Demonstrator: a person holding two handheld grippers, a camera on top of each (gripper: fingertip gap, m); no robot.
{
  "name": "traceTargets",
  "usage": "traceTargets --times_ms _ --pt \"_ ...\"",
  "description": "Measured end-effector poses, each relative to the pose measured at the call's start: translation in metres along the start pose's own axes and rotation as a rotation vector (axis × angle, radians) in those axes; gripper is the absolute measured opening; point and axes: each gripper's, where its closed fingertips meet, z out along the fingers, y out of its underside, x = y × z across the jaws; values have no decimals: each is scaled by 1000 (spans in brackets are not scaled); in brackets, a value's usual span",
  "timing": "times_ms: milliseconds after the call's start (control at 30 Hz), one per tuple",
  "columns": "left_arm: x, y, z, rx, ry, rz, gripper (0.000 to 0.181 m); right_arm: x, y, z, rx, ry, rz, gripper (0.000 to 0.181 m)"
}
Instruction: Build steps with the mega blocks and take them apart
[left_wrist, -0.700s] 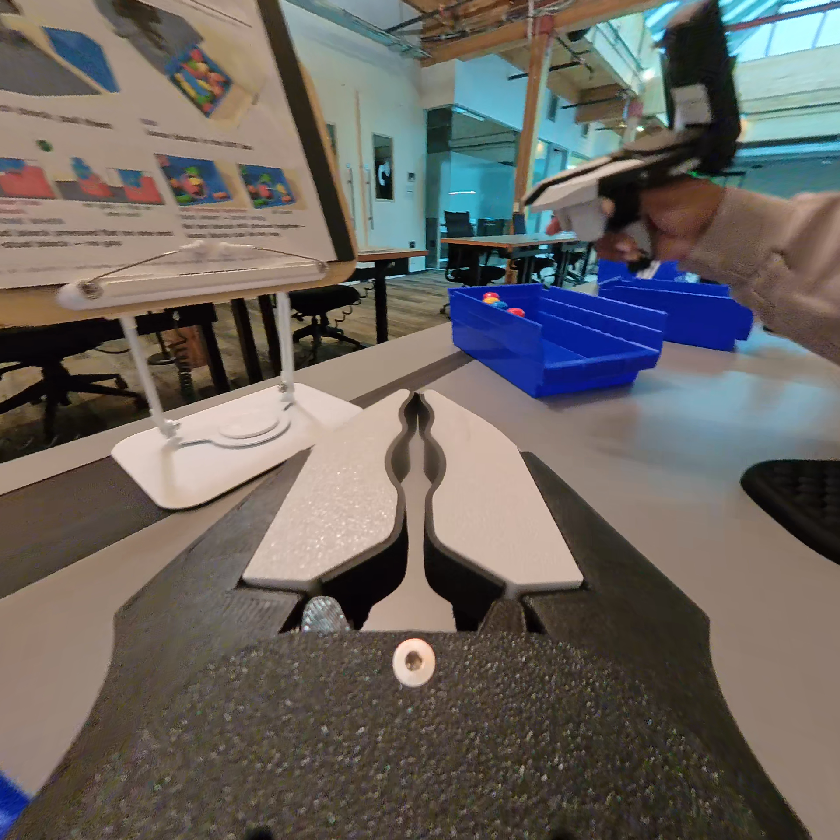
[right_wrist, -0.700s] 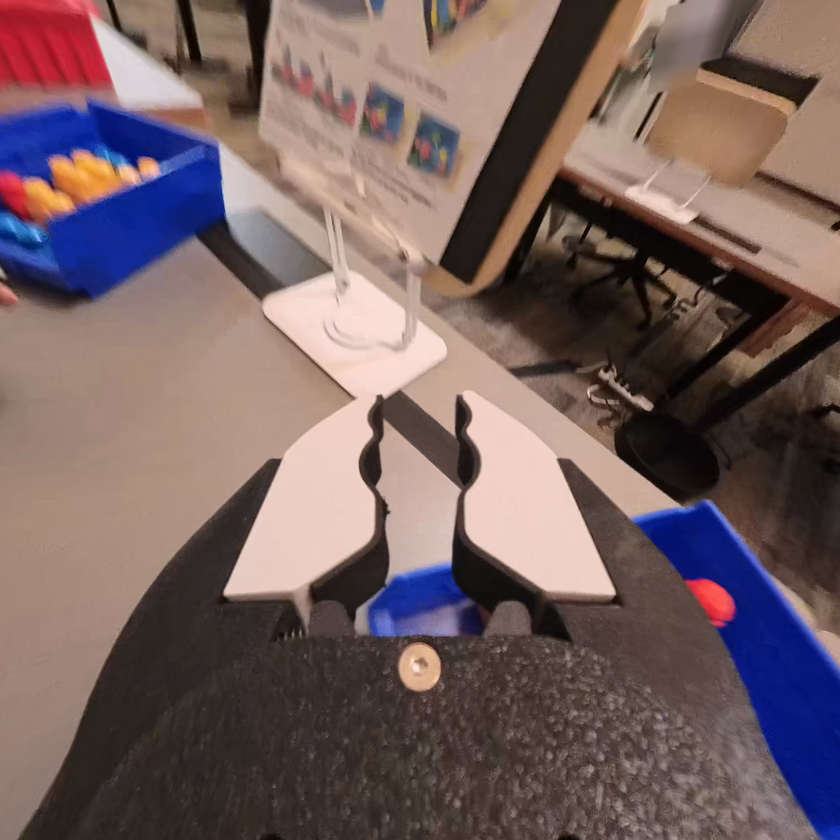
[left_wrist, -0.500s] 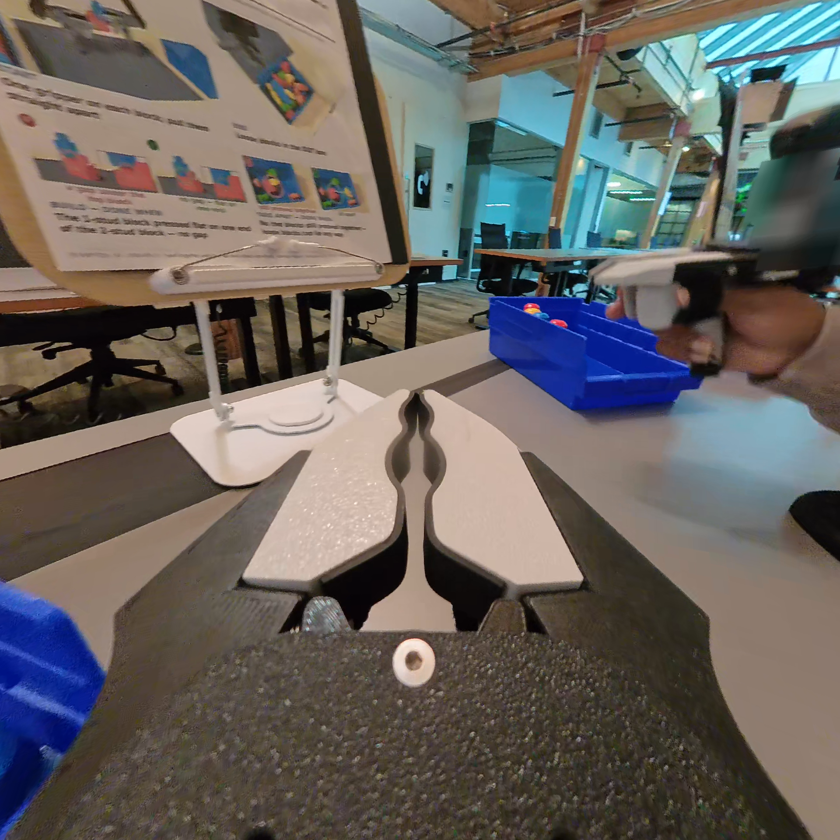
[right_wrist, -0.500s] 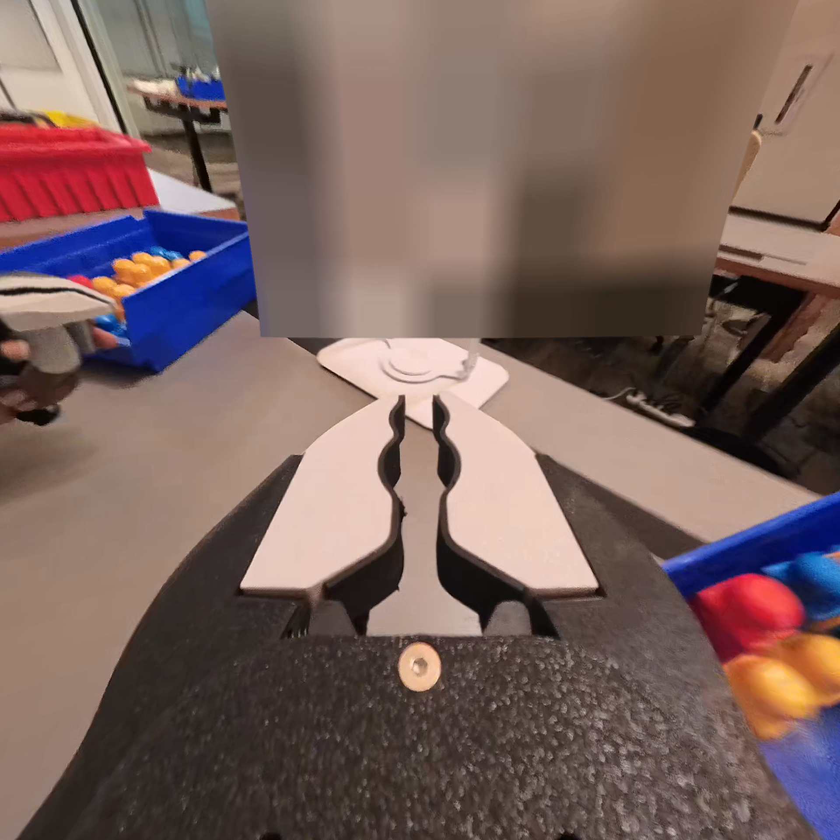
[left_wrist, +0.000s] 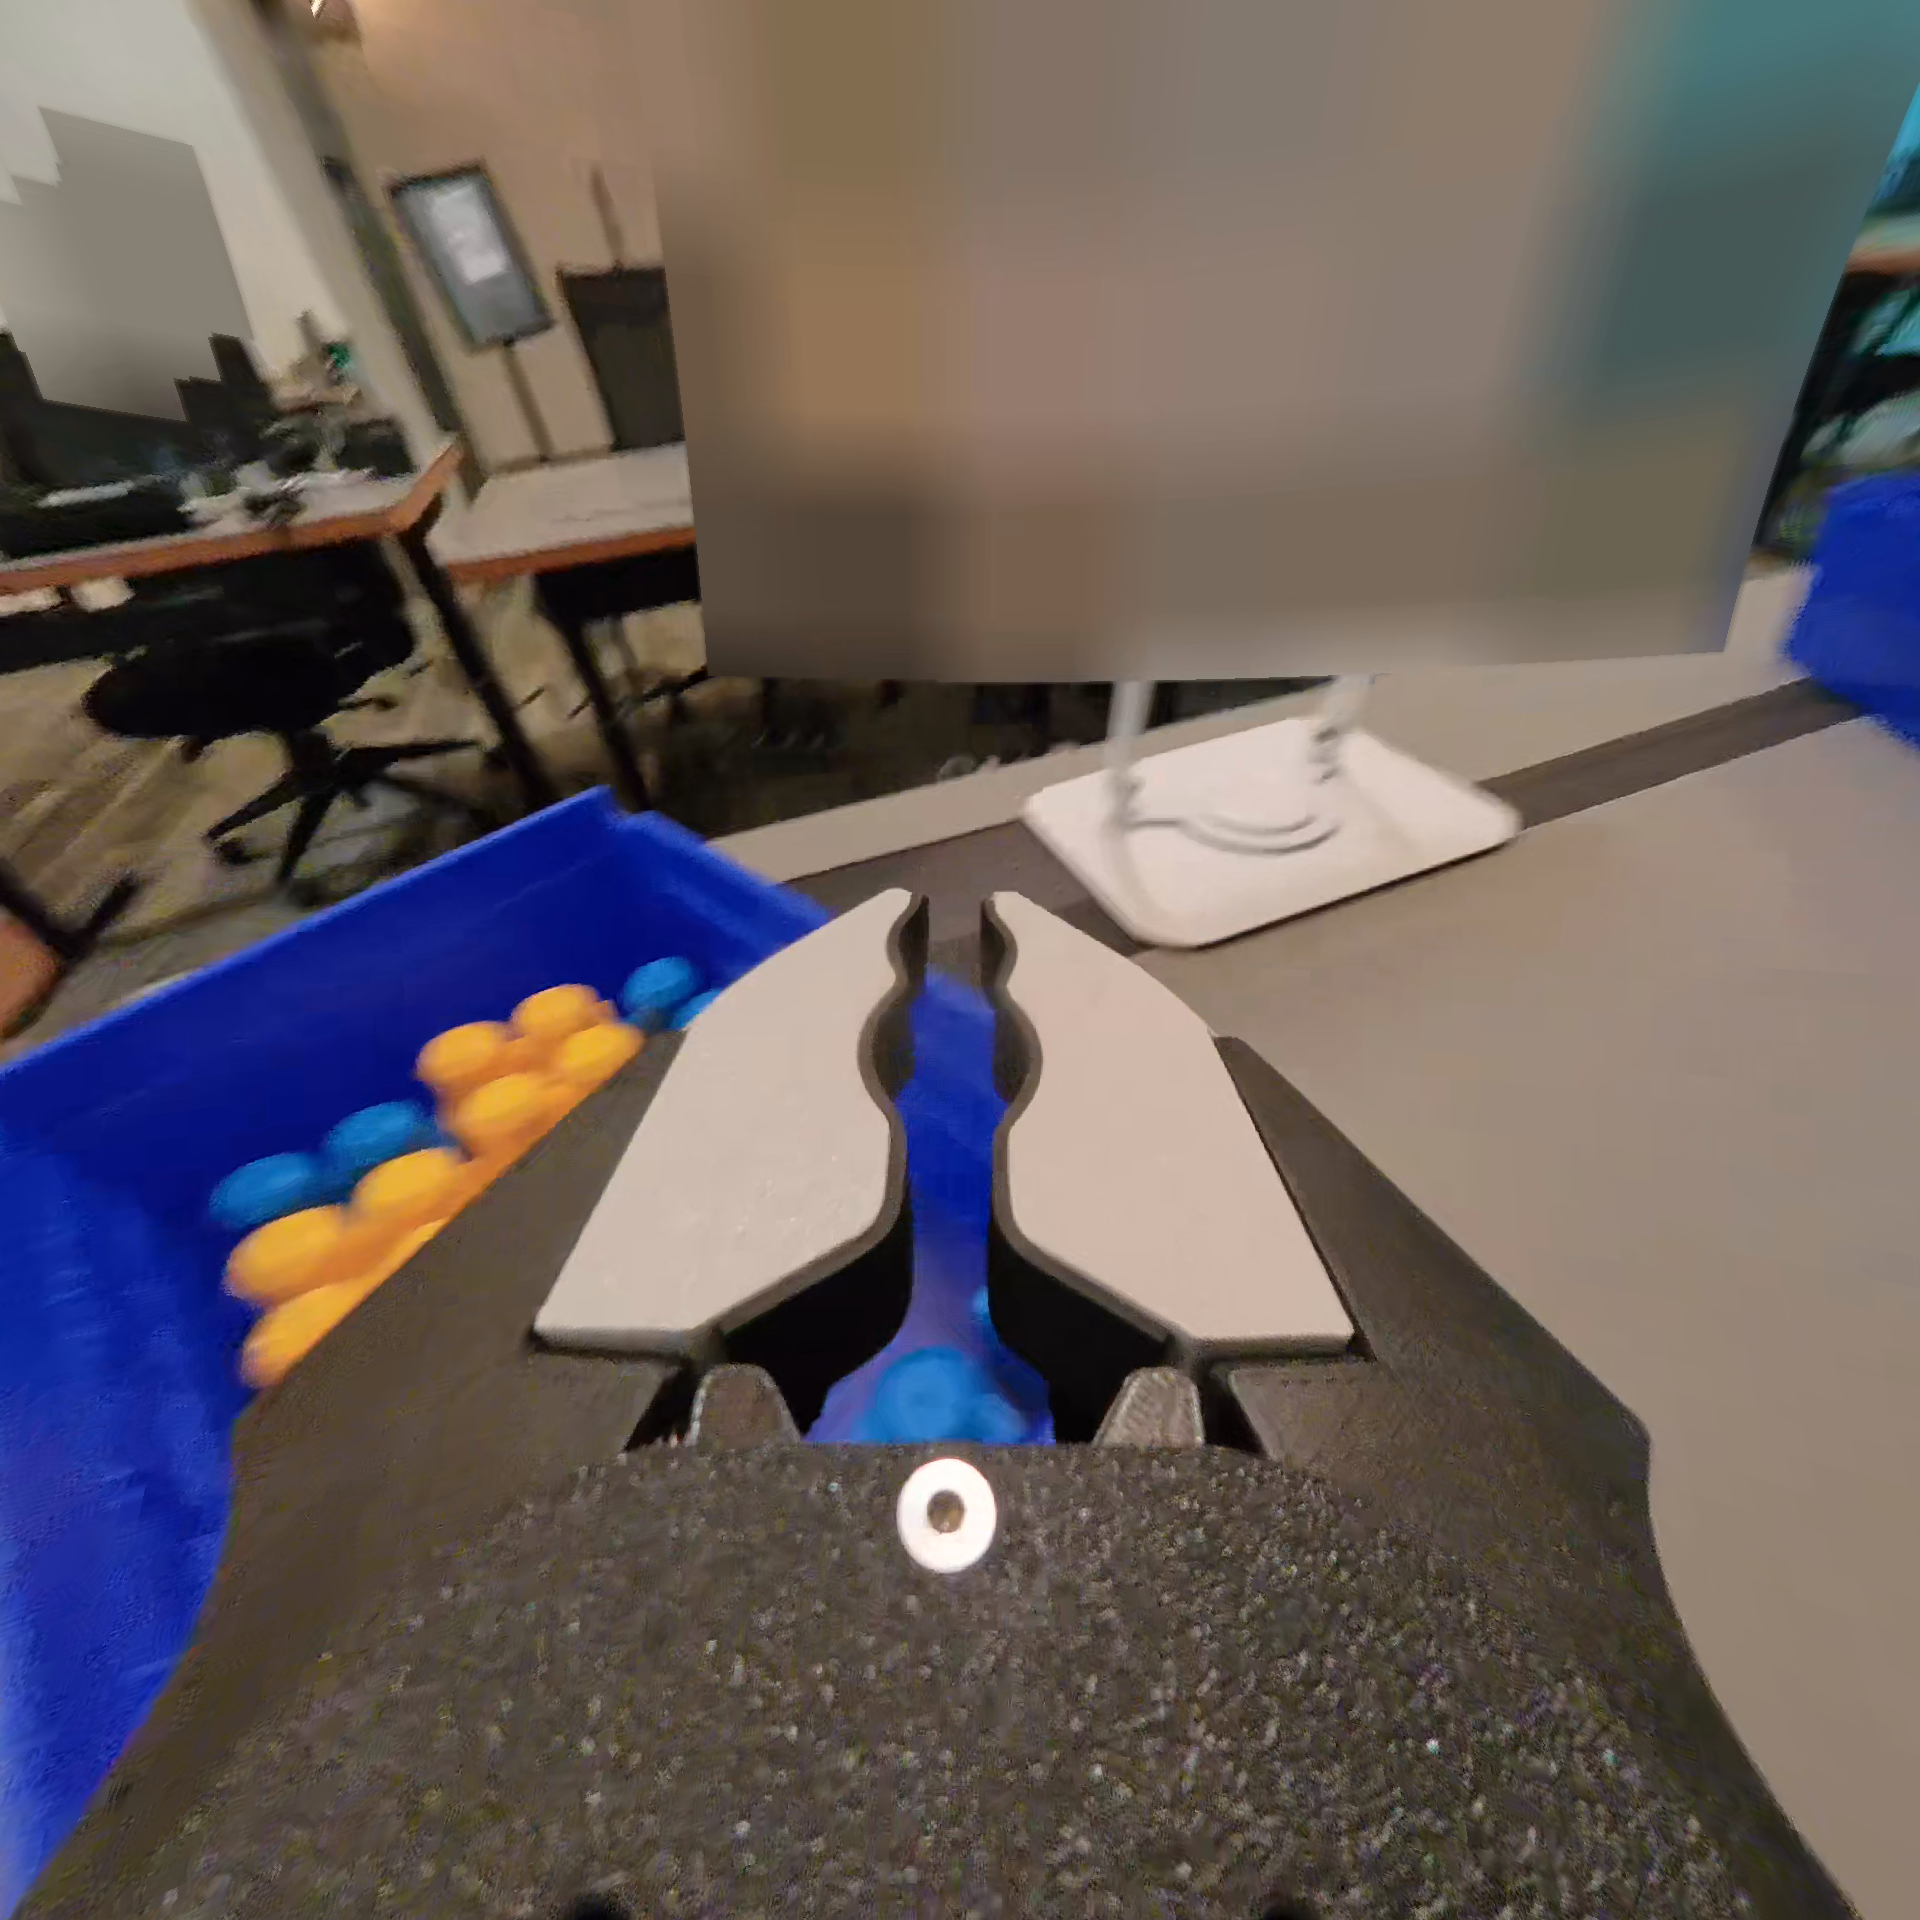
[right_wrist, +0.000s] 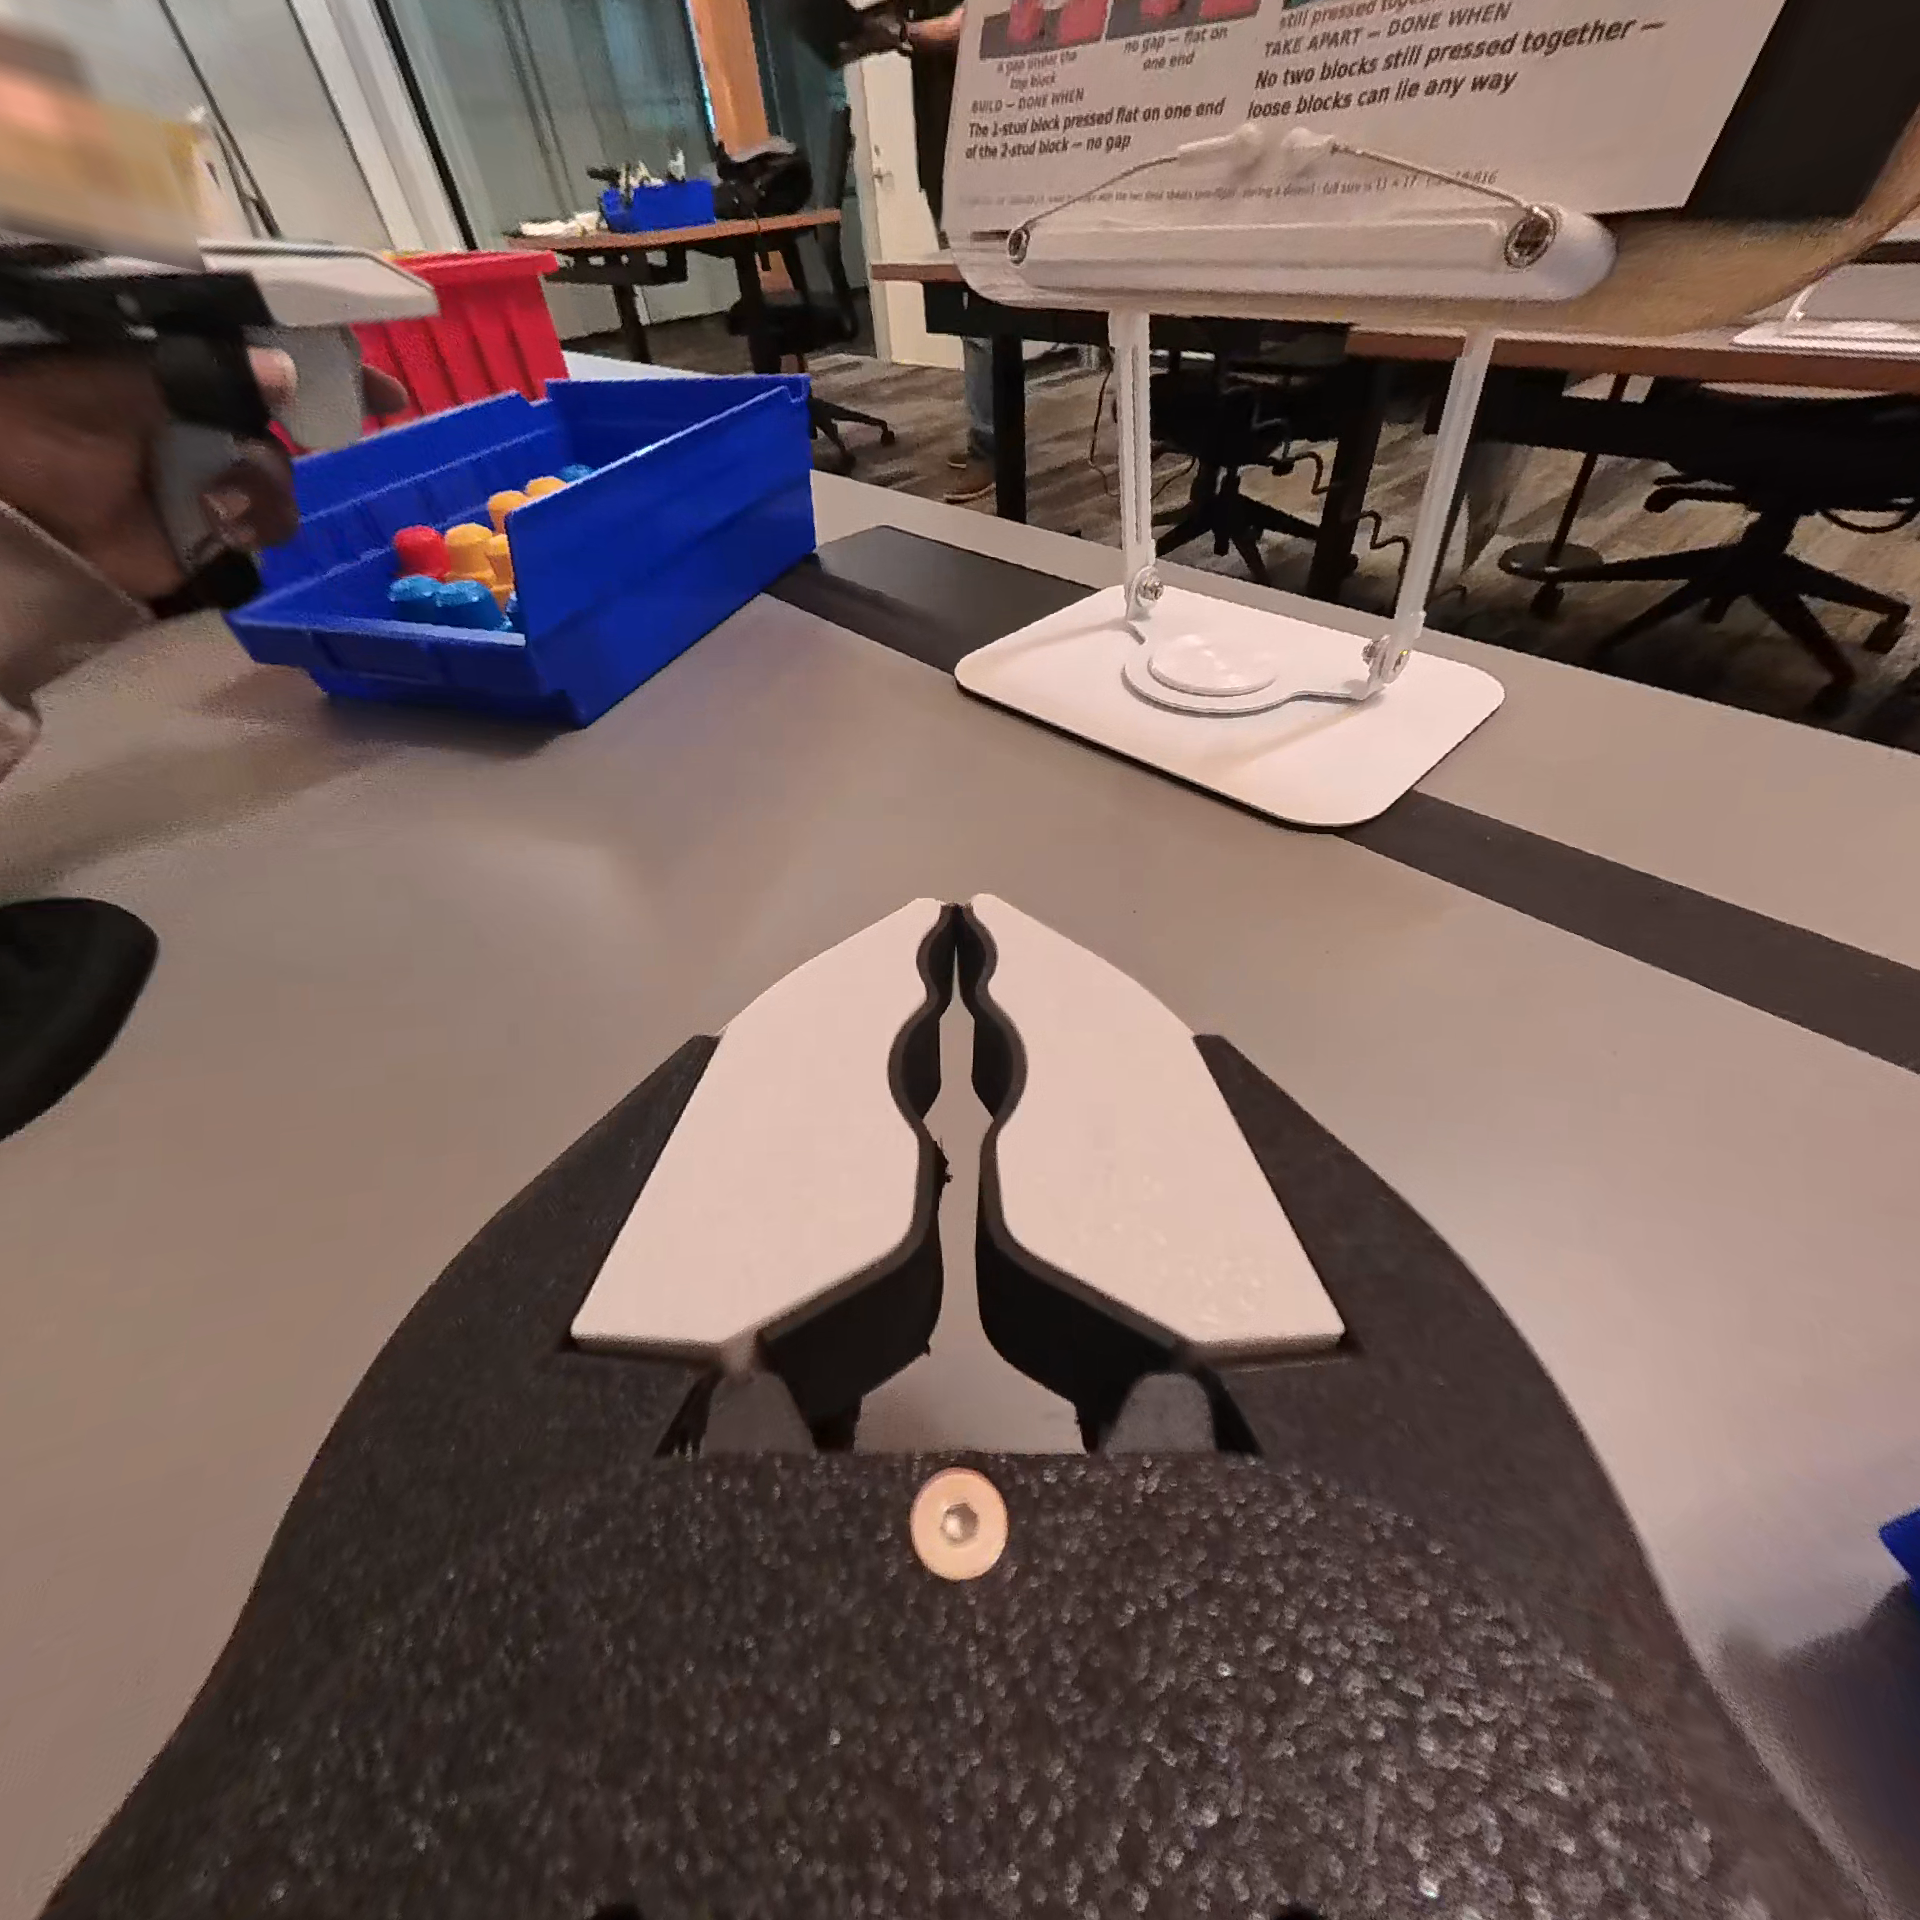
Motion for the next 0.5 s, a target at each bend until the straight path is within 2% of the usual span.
traceTargets --times_ms 100,200,267,333,433,500 --pt "-63 9 -3 -201 -97 86 23 0 1 0 -5 -1 -2 0" --pt "-111 45 -4 -529 -101 174 31 -1 2 1 -13 4 -37 0" --pt "-129 73 -8 -739 -66 171 33 -2 4 2 -26 4 -56 0" --pt "-138 92 -10 -888 -28 167 33 -4 6 3 -34 -2 -69 0" --pt "-150 109 -8 -1015 -24 158 35 -5 8 4 -45 -5 -76 0" --pt "-151 114 -3 -1047 -14 161 35 -4 10 4 -50 -4 -70 0"
